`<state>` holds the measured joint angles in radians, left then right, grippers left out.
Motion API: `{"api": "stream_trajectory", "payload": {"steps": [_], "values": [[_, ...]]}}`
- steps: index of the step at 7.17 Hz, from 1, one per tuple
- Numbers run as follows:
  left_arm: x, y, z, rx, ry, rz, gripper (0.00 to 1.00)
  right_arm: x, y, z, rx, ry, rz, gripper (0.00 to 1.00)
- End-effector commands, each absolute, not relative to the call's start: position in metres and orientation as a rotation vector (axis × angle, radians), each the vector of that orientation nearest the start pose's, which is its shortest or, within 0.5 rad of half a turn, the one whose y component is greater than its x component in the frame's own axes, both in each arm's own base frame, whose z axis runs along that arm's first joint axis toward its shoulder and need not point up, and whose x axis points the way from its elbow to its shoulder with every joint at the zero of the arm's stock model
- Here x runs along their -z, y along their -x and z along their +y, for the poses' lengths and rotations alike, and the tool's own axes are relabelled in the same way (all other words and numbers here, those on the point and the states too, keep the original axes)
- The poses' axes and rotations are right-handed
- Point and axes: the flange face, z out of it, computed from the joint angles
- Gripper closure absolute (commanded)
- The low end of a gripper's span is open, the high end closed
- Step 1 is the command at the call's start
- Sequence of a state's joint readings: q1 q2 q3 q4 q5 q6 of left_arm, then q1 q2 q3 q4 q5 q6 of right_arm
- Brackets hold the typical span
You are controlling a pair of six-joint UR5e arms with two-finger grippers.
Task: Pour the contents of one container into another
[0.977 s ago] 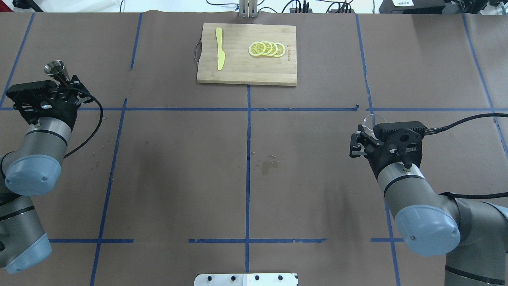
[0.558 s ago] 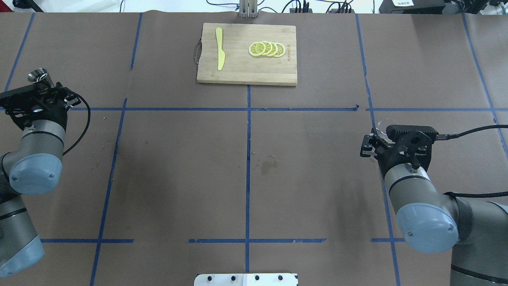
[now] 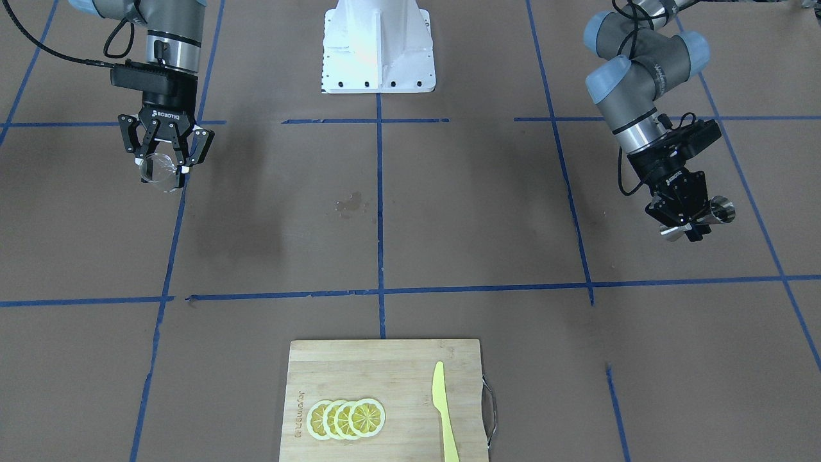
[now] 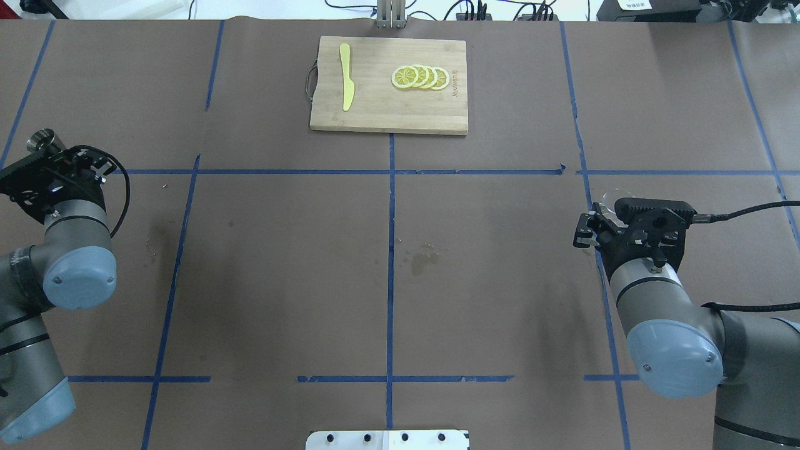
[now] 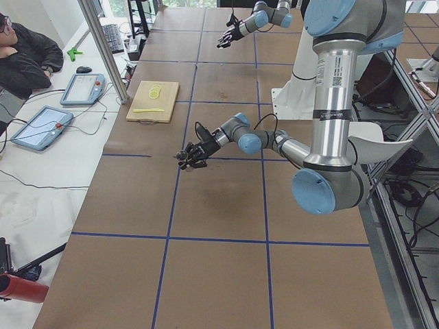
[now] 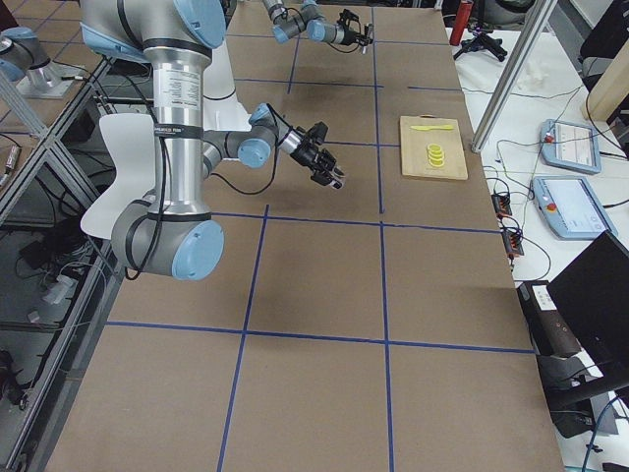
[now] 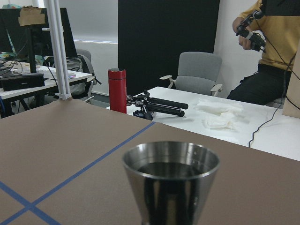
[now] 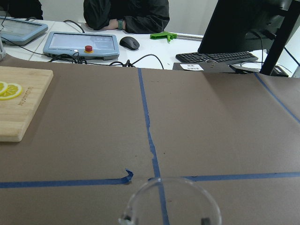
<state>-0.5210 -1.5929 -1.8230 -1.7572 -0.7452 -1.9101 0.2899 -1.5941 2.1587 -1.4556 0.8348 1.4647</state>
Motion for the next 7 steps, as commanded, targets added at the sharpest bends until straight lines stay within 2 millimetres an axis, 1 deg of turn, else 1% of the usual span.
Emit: {"api": "stream_trajectory", "payload": {"steps": [1,2,3,4,5,6,7], "values": [[-0.502,-0.351,-0.42,0.991,-0.882,0.351,1.0,-0.372,0.369,-0.319,-0.421,-0.825,-0.5,1.0],[-0.499,-0.359,-0.421,0.97,-0.88,0.309,1.0,-0.373,0.369,-0.319,-0.42,-0.823,-0.499,1.0],[-0.501,-0.373,-0.41,0.985,-0.868,0.301,1.0,-0.379,0.367,-0.317,-0.417,-0.821,-0.487,1.0],[-0.492,-0.389,-0.4,1.042,-0.853,0.342,1.0,-0.384,0.363,-0.316,-0.464,-0.807,-0.5,1.0],[-0.489,-0.404,-0.39,1.062,-0.843,0.35,1.0,-0.388,0.36,-0.316,-0.477,-0.808,-0.496,1.0],[-0.493,-0.42,-0.375,1.076,-0.838,0.329,1.0,-0.393,0.359,-0.316,-0.501,-0.803,-0.497,1.0],[-0.487,-0.433,-0.368,1.08,-0.841,0.295,1.0,-0.393,0.358,-0.315,-0.508,-0.802,-0.501,1.0]]}}
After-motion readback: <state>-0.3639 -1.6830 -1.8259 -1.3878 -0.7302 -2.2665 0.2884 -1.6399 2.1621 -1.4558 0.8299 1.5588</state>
